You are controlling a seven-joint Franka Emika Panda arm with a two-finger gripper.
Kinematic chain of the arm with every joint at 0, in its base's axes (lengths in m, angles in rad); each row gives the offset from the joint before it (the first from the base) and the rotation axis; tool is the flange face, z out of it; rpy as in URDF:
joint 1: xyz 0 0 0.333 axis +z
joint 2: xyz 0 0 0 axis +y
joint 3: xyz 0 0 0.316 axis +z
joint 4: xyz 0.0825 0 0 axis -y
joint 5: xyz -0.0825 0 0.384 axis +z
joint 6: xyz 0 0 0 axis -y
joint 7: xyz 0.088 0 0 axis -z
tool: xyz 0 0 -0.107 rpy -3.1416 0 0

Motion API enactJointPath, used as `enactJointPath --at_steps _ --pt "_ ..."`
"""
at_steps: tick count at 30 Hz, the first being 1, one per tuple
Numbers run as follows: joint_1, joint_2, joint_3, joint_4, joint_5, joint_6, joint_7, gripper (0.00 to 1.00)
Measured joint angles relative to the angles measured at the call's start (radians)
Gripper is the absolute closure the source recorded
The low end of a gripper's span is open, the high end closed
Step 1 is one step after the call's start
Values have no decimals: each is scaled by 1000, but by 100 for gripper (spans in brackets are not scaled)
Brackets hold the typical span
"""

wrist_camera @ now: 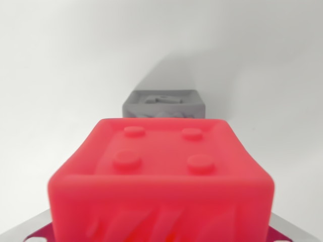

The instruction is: Destack cube

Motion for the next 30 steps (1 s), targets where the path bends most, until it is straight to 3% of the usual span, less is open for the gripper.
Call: enactJointPath --at_steps 25,30 --pt "13 -108 -20 15 -13 -120 6 100" --pt "17 -125 -20 -15 -16 -111 -4 100"
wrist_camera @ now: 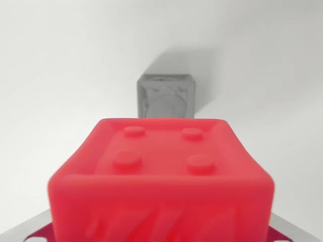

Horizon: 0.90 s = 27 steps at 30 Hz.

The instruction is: Destack cube

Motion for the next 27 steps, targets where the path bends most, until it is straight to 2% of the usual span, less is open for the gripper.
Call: enactJointPath --at_steps 27 --pt "31 -76 3 -205 -6 126 -102 100"
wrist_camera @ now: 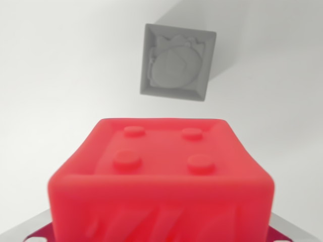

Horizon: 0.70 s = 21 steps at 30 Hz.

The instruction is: Destack cube

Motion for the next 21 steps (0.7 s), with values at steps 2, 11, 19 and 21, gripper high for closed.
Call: enactJointPath --at_steps 2,11,19,21 --pt "2 -5 0 -15 0 10 -9 100" --pt "13 -28 2 -80 -1 52 -45 100" --pt "22 -46 3 -137 -2 91 -79 100" --pt "24 -50 4 -150 -2 100 -86 100"
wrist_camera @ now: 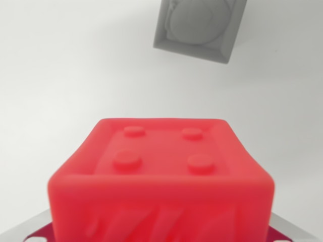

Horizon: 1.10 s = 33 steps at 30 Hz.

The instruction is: Destack cube

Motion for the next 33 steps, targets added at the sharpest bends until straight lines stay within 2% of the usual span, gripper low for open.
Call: enactJointPath --at_steps 33 --pt "32 -54 14 -204 -1 151 -129 100"
